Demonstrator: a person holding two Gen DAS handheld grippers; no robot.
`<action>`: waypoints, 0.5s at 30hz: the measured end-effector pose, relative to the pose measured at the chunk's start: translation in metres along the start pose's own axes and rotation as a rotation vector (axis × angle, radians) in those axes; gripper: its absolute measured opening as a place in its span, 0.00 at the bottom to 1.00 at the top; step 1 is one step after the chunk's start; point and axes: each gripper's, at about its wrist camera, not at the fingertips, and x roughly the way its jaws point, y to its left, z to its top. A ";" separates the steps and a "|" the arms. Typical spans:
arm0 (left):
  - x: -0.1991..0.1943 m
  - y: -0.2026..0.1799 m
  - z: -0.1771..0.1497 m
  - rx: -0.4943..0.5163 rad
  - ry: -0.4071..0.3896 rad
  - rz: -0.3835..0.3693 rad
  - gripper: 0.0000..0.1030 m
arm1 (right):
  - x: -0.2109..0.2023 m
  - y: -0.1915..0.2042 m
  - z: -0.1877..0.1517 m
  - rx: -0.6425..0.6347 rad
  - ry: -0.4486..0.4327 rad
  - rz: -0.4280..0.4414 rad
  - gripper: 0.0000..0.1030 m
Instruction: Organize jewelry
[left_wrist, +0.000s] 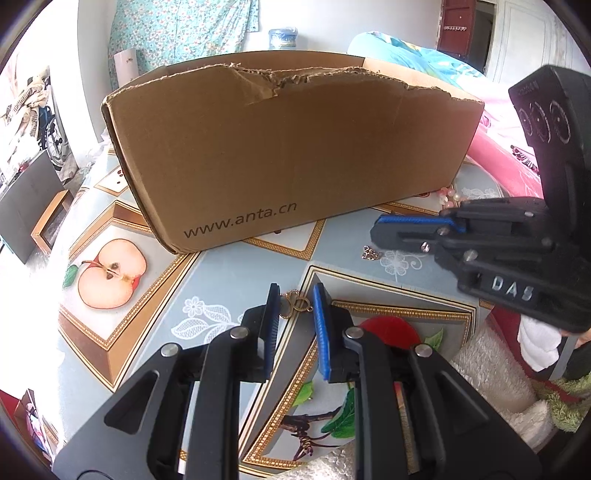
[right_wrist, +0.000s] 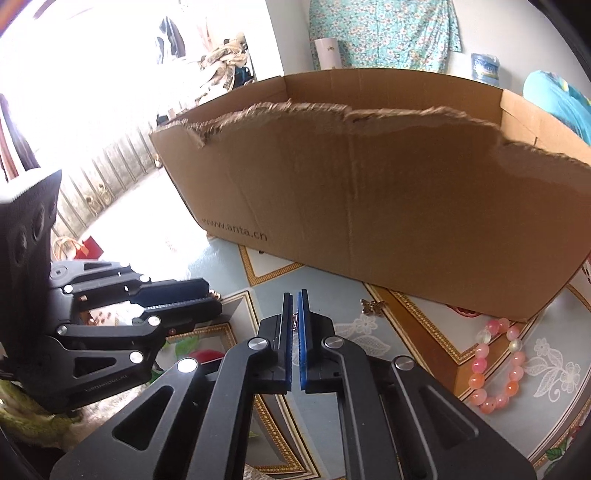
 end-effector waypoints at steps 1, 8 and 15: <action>-0.001 0.000 0.000 0.006 -0.004 -0.004 0.17 | -0.004 -0.002 0.001 0.010 -0.009 0.004 0.03; -0.008 0.002 0.002 0.019 -0.016 0.003 0.25 | -0.017 -0.010 0.009 0.023 -0.039 0.007 0.03; -0.002 0.005 0.002 0.011 0.031 0.021 0.25 | -0.019 -0.007 0.010 0.021 -0.029 0.001 0.03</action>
